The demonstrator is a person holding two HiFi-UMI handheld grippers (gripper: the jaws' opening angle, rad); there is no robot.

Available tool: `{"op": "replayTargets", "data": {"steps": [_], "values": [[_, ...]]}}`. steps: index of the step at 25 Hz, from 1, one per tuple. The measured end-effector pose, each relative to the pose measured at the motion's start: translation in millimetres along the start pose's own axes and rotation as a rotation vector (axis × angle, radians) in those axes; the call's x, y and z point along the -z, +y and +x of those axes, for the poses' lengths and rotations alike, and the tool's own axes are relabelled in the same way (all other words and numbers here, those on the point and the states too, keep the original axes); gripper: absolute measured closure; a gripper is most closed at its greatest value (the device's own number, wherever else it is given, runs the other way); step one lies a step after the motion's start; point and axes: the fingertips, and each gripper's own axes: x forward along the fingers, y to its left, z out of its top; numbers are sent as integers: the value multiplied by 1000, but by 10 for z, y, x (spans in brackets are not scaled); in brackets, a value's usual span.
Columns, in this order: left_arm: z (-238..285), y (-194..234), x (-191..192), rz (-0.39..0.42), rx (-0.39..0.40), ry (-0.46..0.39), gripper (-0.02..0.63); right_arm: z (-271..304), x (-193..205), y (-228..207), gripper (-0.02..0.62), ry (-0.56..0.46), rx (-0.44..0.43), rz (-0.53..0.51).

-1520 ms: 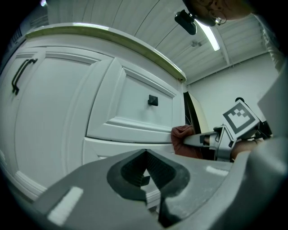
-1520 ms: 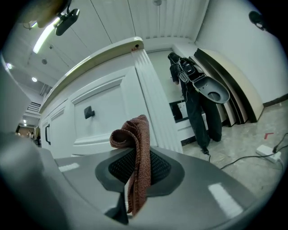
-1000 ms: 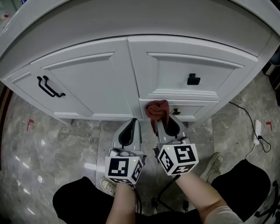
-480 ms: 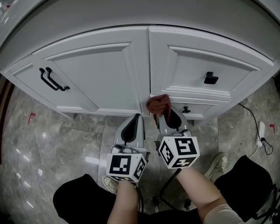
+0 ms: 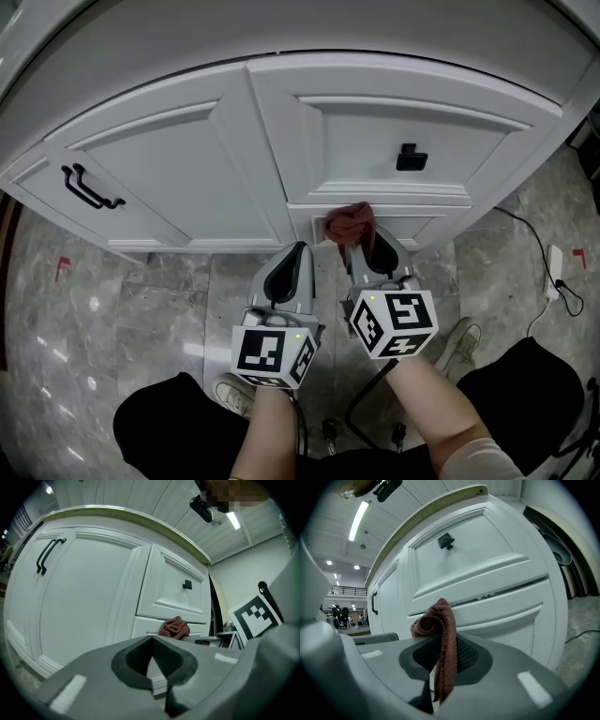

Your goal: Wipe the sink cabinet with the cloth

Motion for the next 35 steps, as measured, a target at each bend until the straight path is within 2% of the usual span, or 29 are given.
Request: {"op": "replayTargets", "data": {"steps": [10,16,35], "values": [[229,-428,69,25,73,20,606,-264,-114,-585,509,-23,88,35],[333,-626,120,49,103,26,606,-453,-195,-1007,509,-45,168,41],[525,-1138,391,49,192,44,606,-884,-295,-1743,512,-82,332,112]]}}
